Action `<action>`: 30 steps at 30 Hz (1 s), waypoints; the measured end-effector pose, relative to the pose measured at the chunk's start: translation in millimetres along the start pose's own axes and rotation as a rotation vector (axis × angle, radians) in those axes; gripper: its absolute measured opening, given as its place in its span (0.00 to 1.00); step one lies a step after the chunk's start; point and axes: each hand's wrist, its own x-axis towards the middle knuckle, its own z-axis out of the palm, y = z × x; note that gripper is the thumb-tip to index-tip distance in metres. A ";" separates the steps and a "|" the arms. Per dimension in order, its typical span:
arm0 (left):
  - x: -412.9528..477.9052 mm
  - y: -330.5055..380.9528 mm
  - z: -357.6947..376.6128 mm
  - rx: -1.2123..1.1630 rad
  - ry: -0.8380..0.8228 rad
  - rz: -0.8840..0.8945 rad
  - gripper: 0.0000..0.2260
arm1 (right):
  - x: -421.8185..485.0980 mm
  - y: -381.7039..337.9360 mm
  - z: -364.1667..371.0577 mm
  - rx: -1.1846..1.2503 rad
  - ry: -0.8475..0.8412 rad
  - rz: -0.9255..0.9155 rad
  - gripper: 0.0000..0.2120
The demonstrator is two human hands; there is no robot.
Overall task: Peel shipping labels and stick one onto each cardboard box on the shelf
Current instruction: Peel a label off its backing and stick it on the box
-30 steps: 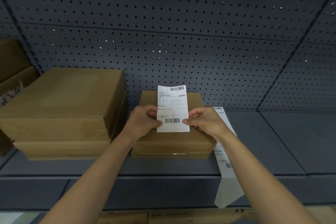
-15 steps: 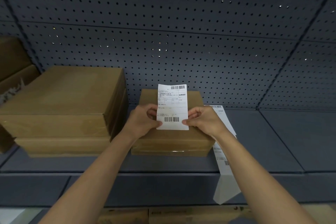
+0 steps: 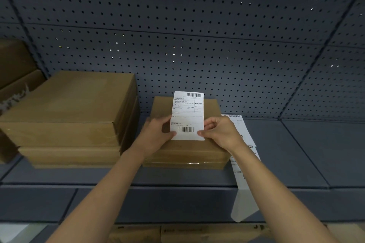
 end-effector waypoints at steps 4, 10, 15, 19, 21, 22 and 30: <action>-0.5 -3.6 2.2 0.038 -0.003 -0.006 0.28 | -0.2 0.3 1.8 -0.052 0.016 -0.010 0.12; -3.7 3.8 2.4 0.073 0.012 -0.130 0.38 | -8.5 -0.3 6.4 -0.238 0.122 -0.103 0.28; -7.6 2.7 4.9 0.179 0.013 -0.121 0.36 | -14.5 10.2 13.6 -0.347 0.158 -0.202 0.29; -0.8 1.4 7.7 0.278 0.005 -0.131 0.38 | -5.6 13.4 9.1 -0.387 0.166 -0.124 0.32; 6.0 2.0 8.7 0.298 -0.002 -0.149 0.38 | 2.1 11.9 8.3 -0.420 0.160 -0.106 0.32; 10.0 2.2 8.8 0.304 0.004 -0.154 0.37 | 6.7 11.3 8.5 -0.432 0.155 -0.099 0.32; 54.9 -1.6 6.5 0.272 0.107 -0.233 0.27 | 53.4 8.2 10.7 -0.486 0.171 -0.072 0.27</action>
